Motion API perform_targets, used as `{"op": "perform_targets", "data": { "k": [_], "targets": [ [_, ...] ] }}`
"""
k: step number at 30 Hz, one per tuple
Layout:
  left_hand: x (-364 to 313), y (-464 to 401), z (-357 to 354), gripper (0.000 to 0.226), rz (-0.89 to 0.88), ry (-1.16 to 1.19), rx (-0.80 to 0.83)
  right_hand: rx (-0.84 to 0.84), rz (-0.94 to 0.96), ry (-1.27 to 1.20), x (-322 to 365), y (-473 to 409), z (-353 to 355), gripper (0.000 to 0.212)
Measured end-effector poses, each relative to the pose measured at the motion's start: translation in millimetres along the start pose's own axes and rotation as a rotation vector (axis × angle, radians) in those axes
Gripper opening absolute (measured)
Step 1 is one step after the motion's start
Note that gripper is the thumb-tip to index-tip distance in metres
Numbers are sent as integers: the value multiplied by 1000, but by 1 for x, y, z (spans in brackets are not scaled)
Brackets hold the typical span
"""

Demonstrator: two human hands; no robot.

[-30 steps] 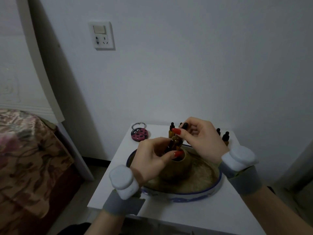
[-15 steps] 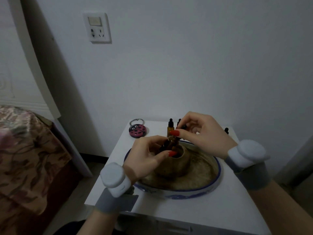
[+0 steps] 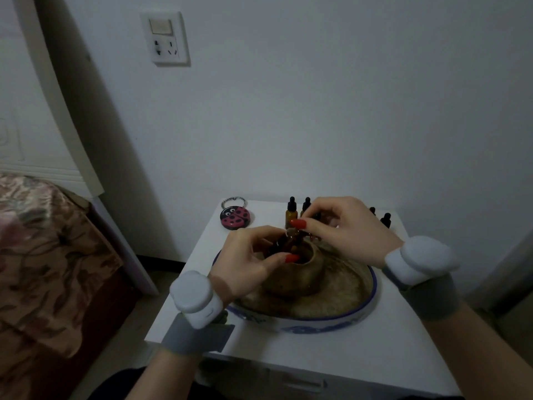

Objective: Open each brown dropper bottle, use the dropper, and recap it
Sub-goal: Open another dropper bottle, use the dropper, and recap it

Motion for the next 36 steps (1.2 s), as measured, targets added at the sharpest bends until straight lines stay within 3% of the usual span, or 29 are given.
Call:
{"op": "perform_targets", "data": {
  "k": [4, 13, 19, 24, 30, 36],
  "targets": [
    [2, 0, 0, 29, -3, -24, 3, 20, 61, 0, 2, 0, -2, 10],
    [0, 1, 4, 27, 7, 33, -21, 100, 110, -221, 8, 2, 0, 34],
    [3, 0, 6, 31, 13, 13, -44, -85, -25, -136, -5, -3, 8, 42],
    [4, 1, 4, 32, 15, 7, -30, -38, -22, -121, -8, -2, 5, 14],
    [6, 0, 5, 33, 21, 9, -45, 8, 16, -318, 0, 1, 5, 29],
    [2, -1, 8, 33, 22, 45, -110, -186, -135, -462, -19, -2, 9, 21]
  ]
}}
Point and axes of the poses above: each hand's wrist, its own y-axis away from the middle knuckle, its own z-axis out of the back of the hand, x = y × z, the point moved 10 cm from there along -y, towards the middle knuckle, and after that the axes turned 12 degrees about -x, right-handed, at the moved point
